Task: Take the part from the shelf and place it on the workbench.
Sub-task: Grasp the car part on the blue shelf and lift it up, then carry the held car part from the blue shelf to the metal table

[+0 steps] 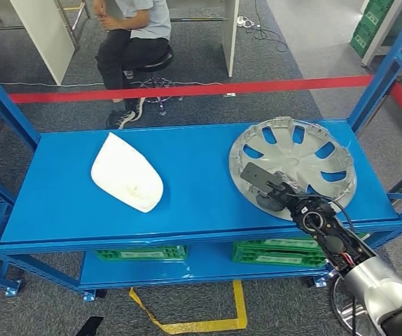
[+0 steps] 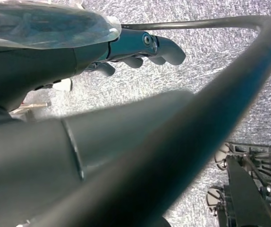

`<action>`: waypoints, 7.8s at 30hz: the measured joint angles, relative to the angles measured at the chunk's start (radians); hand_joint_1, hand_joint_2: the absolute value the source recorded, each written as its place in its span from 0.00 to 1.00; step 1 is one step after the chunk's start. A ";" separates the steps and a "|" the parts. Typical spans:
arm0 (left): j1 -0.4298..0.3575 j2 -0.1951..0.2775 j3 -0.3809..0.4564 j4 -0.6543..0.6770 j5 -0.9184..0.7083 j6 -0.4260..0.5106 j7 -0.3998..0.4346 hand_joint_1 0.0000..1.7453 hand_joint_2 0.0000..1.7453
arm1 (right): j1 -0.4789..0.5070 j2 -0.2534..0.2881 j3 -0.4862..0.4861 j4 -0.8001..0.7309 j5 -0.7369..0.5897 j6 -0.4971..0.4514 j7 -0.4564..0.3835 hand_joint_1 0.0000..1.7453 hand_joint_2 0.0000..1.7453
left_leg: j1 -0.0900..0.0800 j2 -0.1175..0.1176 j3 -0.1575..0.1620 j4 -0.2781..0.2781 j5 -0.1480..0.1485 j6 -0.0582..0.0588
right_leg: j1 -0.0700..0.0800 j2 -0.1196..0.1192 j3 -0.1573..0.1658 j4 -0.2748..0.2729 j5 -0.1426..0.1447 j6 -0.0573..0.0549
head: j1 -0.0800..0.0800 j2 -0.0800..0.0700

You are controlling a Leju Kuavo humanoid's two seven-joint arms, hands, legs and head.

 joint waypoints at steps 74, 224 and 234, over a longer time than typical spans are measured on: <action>0.001 0.011 -0.046 0.000 0.039 0.040 -0.050 0.00 1.00 | 0.237 0.005 -0.275 -0.649 -0.701 -0.110 -0.738 1.00 1.00 | 0.000 0.000 -0.002 -0.001 0.000 0.000 | 0.000 0.000 -0.002 0.000 0.000 0.000 | 0.001 0.000; -0.007 0.028 -0.094 0.001 0.066 0.044 -0.031 0.00 1.00 | 0.280 0.060 -0.138 -0.684 -0.708 0.021 -0.756 1.00 1.00 | 0.012 0.002 0.018 -0.002 -0.018 0.016 | -0.013 -0.015 -0.155 0.258 -0.111 0.019 | 0.005 0.000; -0.006 0.028 -0.100 0.001 0.068 0.047 -0.030 0.00 1.00 | 0.285 0.060 -0.137 -0.688 -0.705 0.018 -0.755 1.00 1.00 | 0.004 -0.057 -0.031 0.001 0.035 -0.017 | -0.004 0.030 0.022 0.007 -0.031 -0.014 | 0.023 0.000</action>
